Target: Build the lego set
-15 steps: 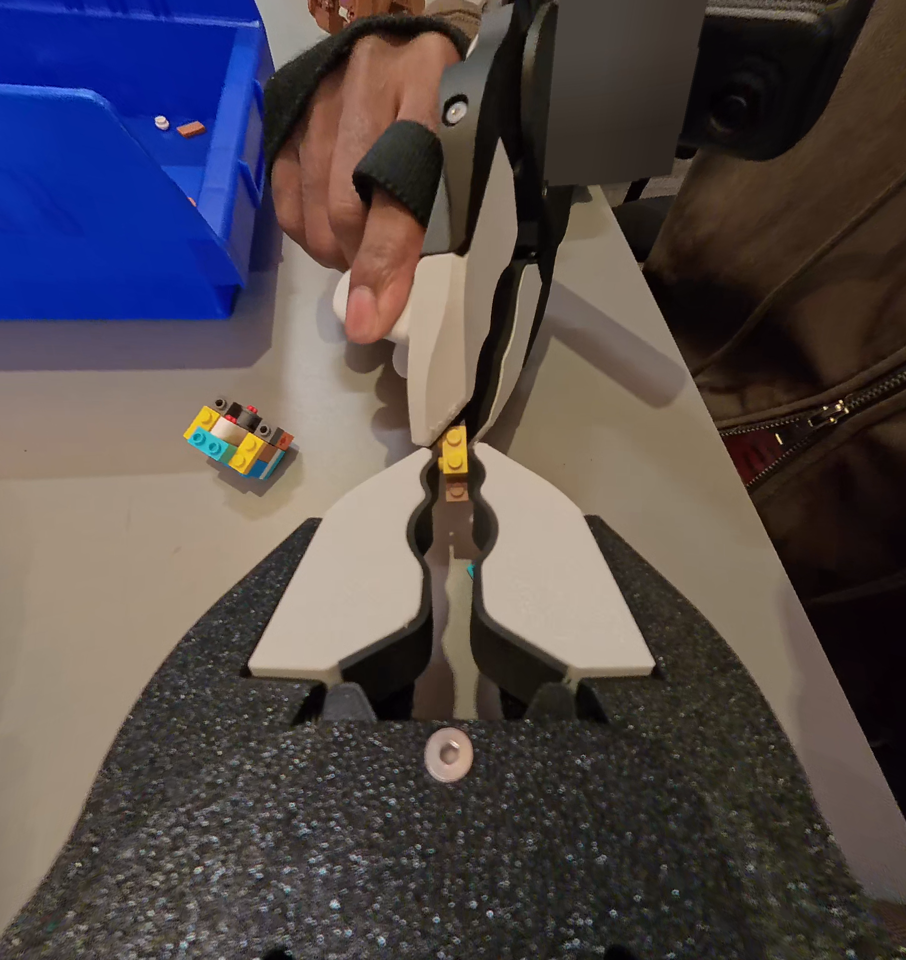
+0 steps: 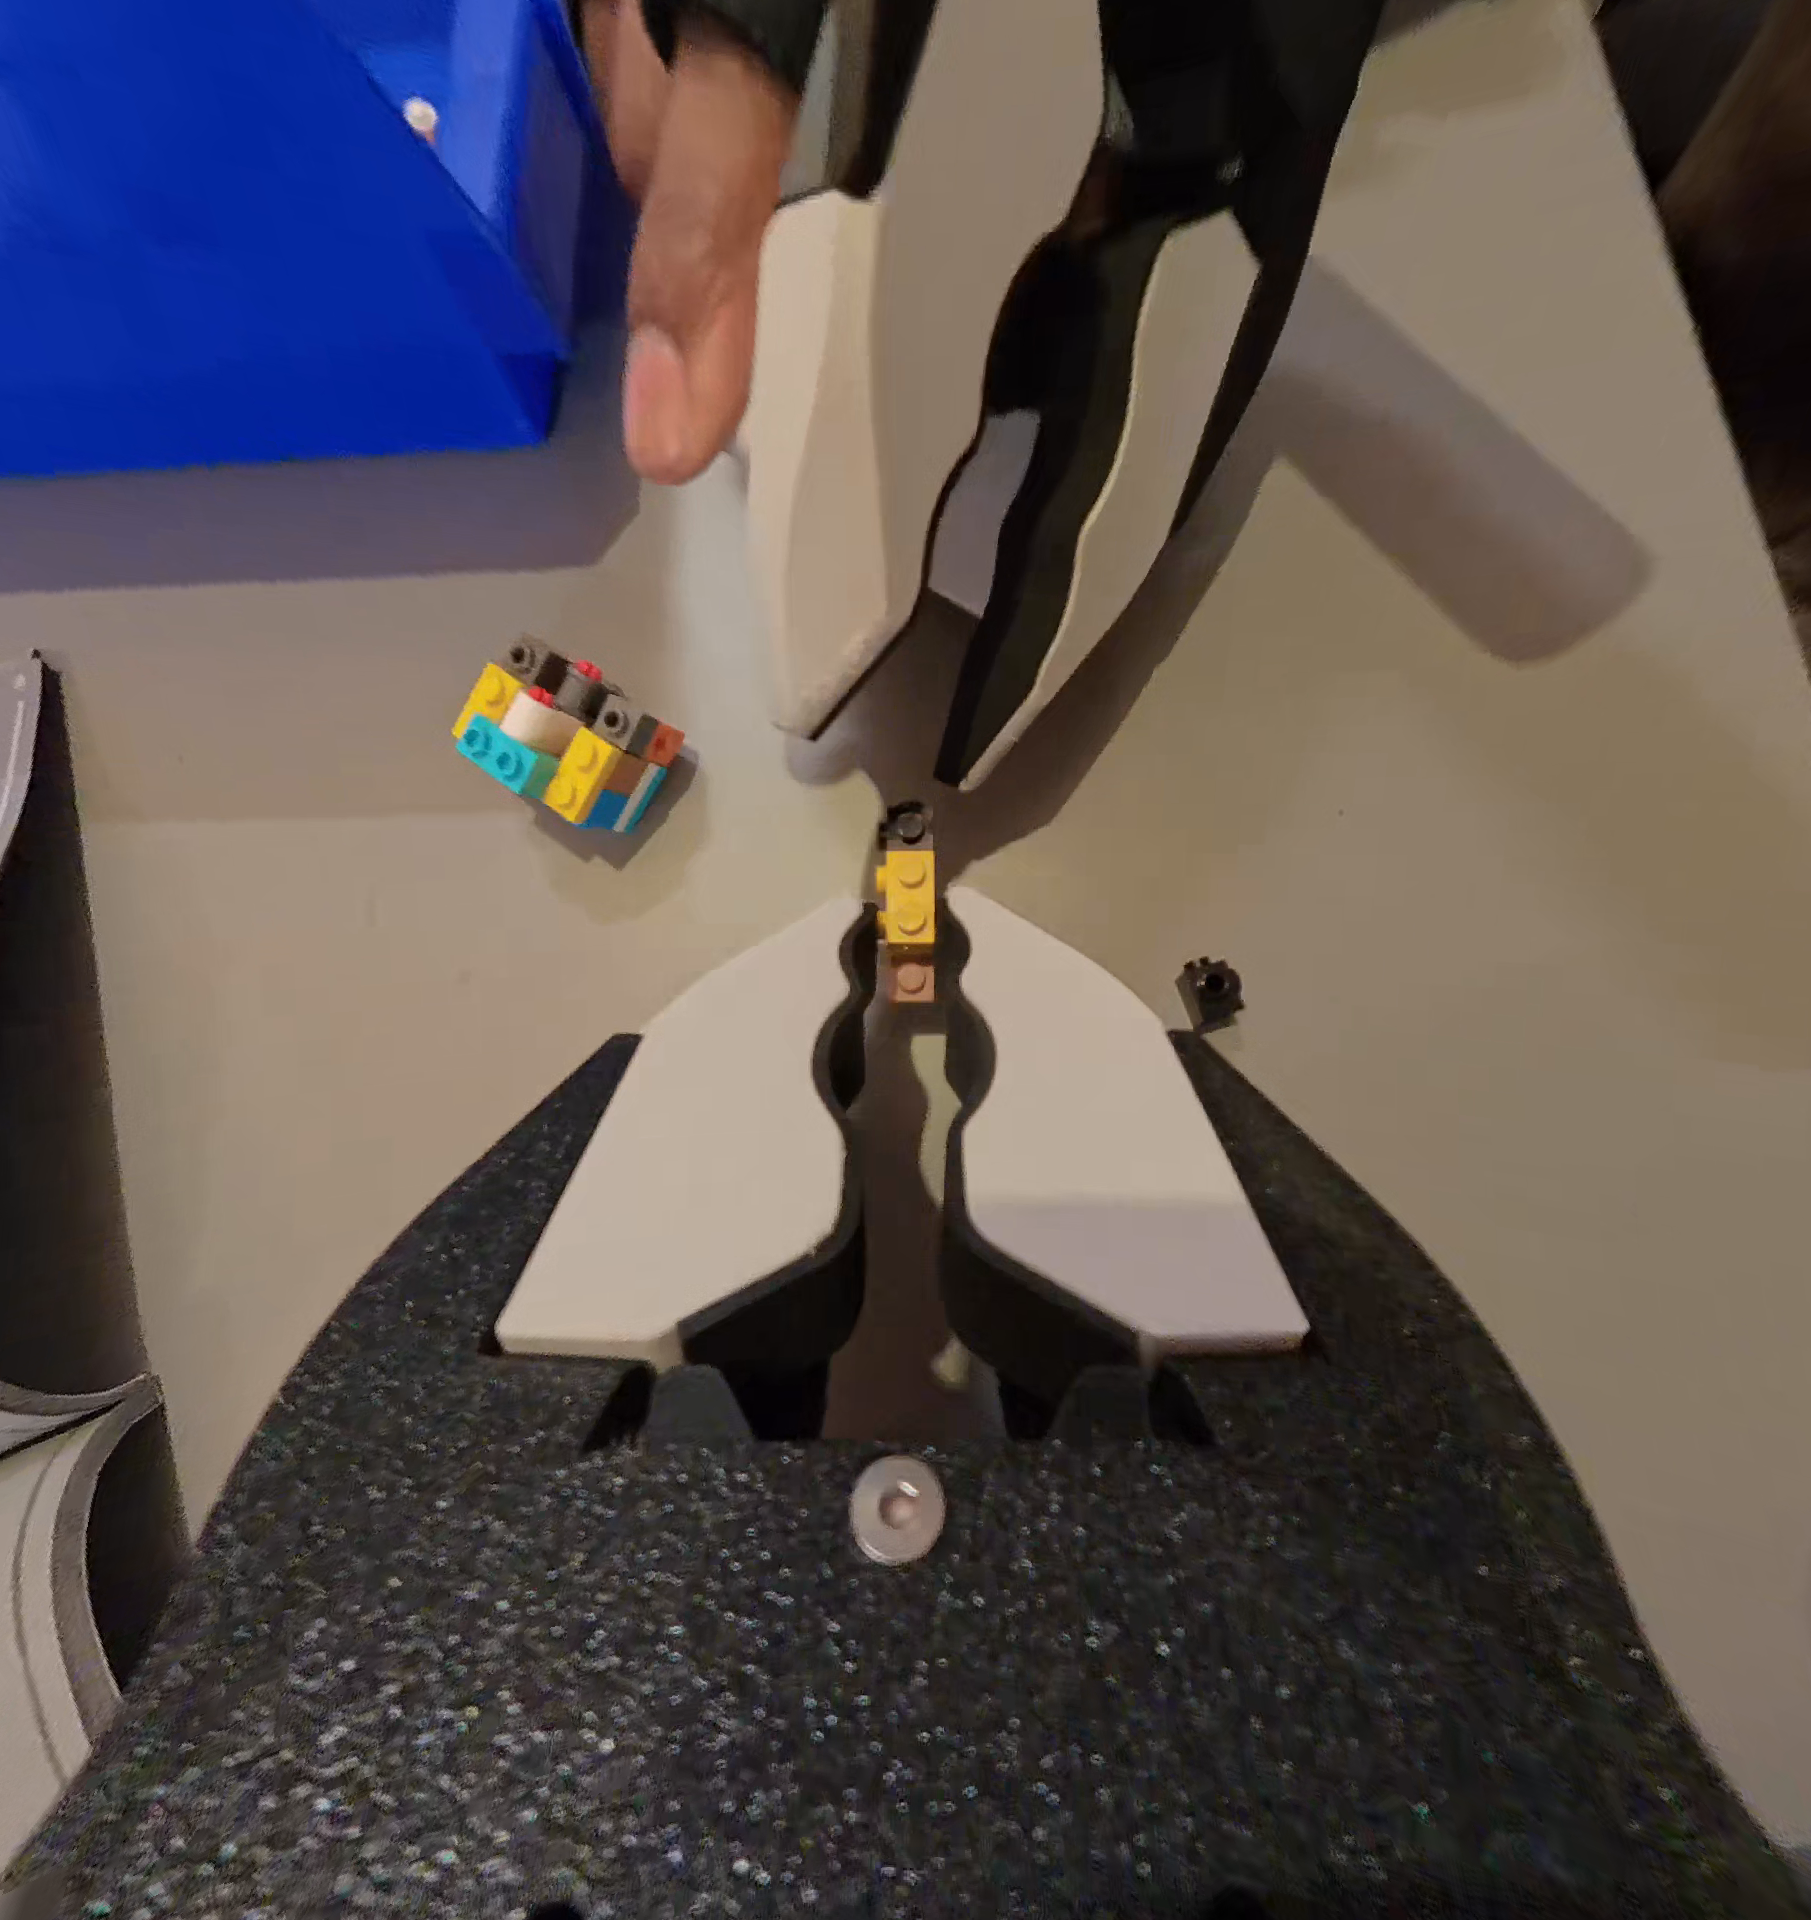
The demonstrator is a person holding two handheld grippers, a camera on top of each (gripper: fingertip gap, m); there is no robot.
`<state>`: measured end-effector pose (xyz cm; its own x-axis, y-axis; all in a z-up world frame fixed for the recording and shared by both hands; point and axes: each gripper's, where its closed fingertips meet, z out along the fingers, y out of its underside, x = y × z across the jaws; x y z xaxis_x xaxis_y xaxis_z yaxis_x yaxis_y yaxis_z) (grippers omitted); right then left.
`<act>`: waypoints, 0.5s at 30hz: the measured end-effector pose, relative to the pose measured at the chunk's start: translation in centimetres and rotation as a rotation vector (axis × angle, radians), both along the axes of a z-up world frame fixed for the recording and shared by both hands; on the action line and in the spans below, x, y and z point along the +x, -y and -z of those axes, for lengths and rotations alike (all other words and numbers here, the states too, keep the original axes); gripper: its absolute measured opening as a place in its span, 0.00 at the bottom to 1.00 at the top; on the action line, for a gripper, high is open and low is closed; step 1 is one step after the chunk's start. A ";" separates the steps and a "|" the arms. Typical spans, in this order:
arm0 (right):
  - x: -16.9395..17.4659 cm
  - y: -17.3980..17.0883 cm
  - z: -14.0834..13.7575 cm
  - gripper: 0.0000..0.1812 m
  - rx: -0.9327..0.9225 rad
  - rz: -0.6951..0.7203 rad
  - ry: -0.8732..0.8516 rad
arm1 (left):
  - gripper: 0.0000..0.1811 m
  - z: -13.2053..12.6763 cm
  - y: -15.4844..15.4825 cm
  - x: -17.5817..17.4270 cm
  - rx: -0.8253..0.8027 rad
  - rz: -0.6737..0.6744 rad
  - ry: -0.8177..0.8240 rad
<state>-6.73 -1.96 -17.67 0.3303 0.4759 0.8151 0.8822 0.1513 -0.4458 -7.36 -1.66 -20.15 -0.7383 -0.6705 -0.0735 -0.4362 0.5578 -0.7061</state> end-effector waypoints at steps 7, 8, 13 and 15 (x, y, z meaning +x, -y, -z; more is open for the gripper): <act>0.3 0.3 0.4 0.16 -0.089 0.008 -0.062 | 0.06 1.3 0.4 -0.4 0.037 0.018 -0.050; 0.3 0.4 0.4 0.16 -0.093 0.010 -0.066 | 0.07 1.3 0.5 -0.4 0.032 0.019 -0.050; 0.1 0.7 0.4 0.16 -0.116 0.006 -0.090 | 0.12 0.4 0.4 -0.5 -0.028 0.019 -0.023; -0.4 0.9 0.3 0.15 -0.134 -0.003 -0.112 | 0.13 -0.6 0.0 -0.5 -0.069 0.010 0.006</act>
